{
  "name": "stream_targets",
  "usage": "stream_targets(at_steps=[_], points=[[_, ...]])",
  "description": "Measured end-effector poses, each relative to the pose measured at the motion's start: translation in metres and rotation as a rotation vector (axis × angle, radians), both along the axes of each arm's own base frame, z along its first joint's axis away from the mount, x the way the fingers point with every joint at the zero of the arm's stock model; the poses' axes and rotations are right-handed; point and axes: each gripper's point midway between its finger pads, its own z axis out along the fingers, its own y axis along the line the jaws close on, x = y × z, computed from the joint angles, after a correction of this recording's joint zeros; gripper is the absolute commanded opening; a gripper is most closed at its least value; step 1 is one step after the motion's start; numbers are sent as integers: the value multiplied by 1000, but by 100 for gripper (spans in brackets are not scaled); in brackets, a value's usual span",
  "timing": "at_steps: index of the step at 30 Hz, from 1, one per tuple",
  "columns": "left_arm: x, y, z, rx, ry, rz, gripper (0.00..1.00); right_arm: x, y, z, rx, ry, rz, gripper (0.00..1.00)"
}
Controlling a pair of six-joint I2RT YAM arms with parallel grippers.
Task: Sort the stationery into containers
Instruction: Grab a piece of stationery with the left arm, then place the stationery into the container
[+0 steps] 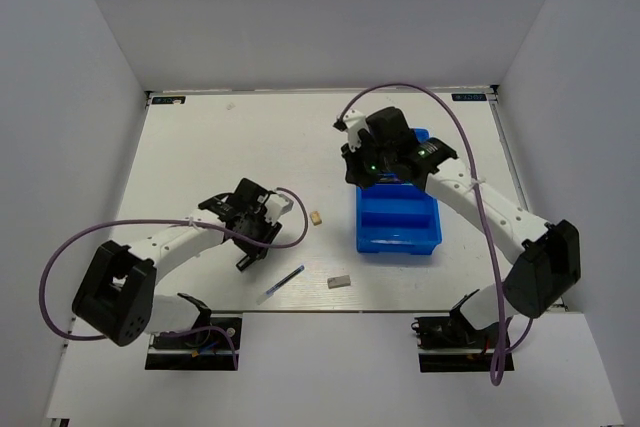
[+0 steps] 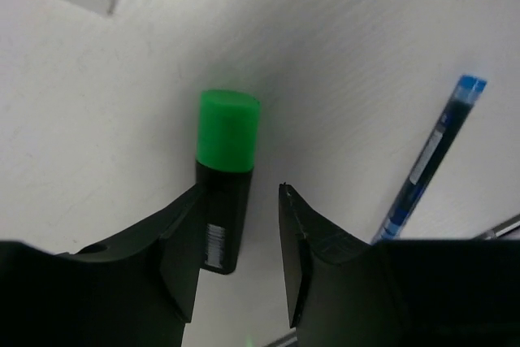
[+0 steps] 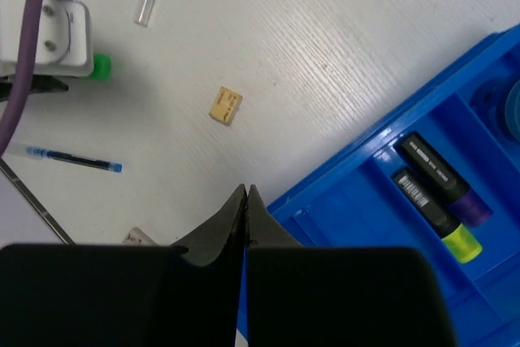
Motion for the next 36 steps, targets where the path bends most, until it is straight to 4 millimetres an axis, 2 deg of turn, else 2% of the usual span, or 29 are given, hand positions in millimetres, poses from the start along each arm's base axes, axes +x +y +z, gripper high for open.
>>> stream_targets(at_steps=[6,10,11,12,13,14,15,16,17,18,21,23,25,27,28,29,30,31,34,36], points=[[15,2,-13,55,-5,-12,53,-12,-26,-17,-7,42,-29,0],[24,1,-16,73,-24,-8,52,-17,-39,-16,9,46,-45,0],[25,1,-16,77,-27,-7,49,-18,-42,-14,17,41,-48,0],[27,1,-17,78,-29,-7,37,-18,-44,-12,22,39,-53,0],[28,0,-17,79,-34,-8,14,-19,-47,-10,30,35,-56,0],[30,-1,-17,83,-39,-9,5,-20,-49,-9,36,33,-58,0],[33,-2,-17,90,-50,-13,0,-21,-50,-8,40,34,-58,5],[35,-3,-16,103,-63,-18,0,-21,-54,-8,45,33,-67,25],[38,-3,-16,120,-78,-24,0,-22,-56,-7,51,37,-75,74],[40,-3,-15,140,-91,-29,0,-22,-58,-6,53,33,-78,88],[42,-4,-13,180,-115,-31,0,-22,-69,0,50,5,-93,90],[40,-8,-8,176,-112,-25,0,-19,-78,9,47,-36,-120,90],[43,-19,8,148,-134,-21,0,-18,-90,18,45,-89,-152,90],[57,-43,39,81,-192,-22,0,-19,-103,22,30,-132,-188,88],[66,-59,61,28,-234,-21,0,-20,-110,23,20,-152,-207,84],[76,-78,85,-36,-282,-24,0,-18,-118,23,4,-172,-238,71],[86,-98,113,-112,-333,-28,0,-16,-128,21,-19,-193,-279,10],[92,-114,135,-176,-372,-30,0,-13,-136,18,-39,-214,-310,0],[101,-157,190,-381,-434,-26,0,-6,-166,-1,-96,-261,-455,0],[107,-183,211,-498,-439,-27,0,-5,-185,-19,-140,-259,-537,0]])
